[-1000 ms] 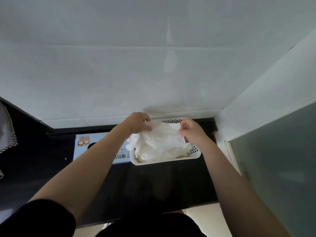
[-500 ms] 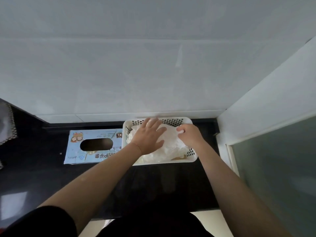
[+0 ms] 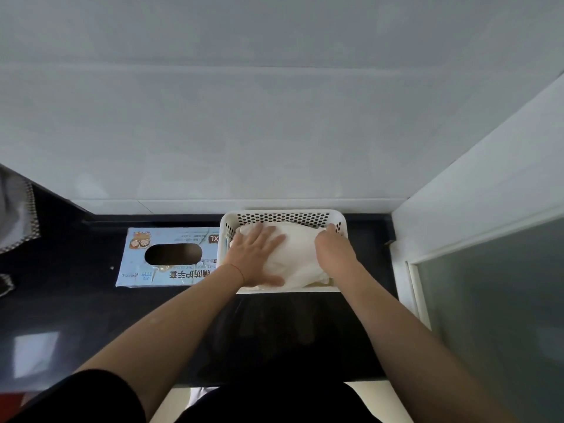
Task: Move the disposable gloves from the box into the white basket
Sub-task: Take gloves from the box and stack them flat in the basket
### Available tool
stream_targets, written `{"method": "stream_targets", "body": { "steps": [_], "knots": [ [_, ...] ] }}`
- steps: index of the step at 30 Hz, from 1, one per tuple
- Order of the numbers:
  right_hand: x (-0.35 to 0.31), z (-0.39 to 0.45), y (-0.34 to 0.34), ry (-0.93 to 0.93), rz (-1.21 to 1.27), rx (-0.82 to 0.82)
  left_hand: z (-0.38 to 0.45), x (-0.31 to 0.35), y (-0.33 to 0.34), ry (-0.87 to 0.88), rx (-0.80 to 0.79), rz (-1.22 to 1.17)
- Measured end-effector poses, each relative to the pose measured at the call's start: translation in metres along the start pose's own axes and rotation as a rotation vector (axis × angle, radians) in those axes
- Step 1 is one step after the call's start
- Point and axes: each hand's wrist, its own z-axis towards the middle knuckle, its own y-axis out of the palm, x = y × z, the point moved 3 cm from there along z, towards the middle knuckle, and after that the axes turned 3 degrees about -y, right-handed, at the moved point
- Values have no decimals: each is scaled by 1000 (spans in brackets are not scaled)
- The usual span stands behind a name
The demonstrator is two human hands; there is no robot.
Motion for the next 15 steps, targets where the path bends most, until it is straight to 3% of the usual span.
{"method": "stream_targets", "body": {
  "steps": [5, 9, 12, 15],
  "knots": [
    [-7, 1, 14, -37, -158, 93, 4, 0, -1, 8, -15, -25],
    [-11, 2, 1, 106, -32, 189, -6, -9, -13, 87, 39, -106],
    [-34, -3, -19, 53, -89, 336, -31, -24, -31, 134, 360, -284],
    [-80, -8, -40, -48, 35, 554, -58, -74, -33, -78, 732, -465]
  ]
}}
